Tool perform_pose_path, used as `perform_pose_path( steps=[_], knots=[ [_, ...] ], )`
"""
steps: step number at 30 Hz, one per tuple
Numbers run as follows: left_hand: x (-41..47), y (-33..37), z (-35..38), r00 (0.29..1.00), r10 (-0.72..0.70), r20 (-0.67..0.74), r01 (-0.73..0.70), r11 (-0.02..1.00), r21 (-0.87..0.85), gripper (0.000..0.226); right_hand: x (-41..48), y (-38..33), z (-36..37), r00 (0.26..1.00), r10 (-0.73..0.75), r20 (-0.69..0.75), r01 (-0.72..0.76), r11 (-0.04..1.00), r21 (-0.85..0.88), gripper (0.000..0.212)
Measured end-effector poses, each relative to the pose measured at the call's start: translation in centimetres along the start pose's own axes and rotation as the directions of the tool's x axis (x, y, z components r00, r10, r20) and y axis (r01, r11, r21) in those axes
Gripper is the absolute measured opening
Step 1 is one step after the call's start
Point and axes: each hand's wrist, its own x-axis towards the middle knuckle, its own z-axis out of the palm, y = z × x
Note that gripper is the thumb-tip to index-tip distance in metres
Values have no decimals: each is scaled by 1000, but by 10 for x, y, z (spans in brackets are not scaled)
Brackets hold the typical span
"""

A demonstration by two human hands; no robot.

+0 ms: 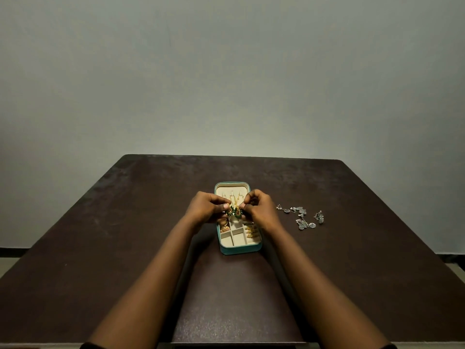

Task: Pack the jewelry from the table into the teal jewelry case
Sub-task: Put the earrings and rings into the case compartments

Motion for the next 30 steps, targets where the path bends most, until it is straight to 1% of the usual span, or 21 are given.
perform_pose_path(
  steps=[6,11,13,16,18,23,27,30],
  knots=[
    [0,-2,-2,998,54,-23,-51,994,97,19,-2,2,3,994,-57,-89,36,974,-225,30],
    [1,-5,0,997,60,-49,-51,986,157,20,-8,5,6,995,-51,-84,19,938,-346,32],
    [2,-6,1,995,71,-63,-58,979,195,19,-9,6,6,995,-68,-73,34,918,-396,33],
    [3,-6,3,994,94,-63,-74,960,271,17,-11,5,5,996,-87,-27,64,882,-466,27],
    [3,-5,4,992,108,-62,-83,947,311,19,-12,5,5,996,-84,1,74,871,-486,22],
    [2,0,6,991,128,-48,-103,929,355,23,-15,6,3,997,-65,29,70,849,-524,23],
    [-1,4,10,989,146,-20,-125,906,404,21,-15,9,3,997,-72,-17,53,860,-508,24],
    [-2,3,13,992,126,-4,-110,879,464,19,-16,8,1,993,-90,-77,40,866,-499,27]
  ],
)
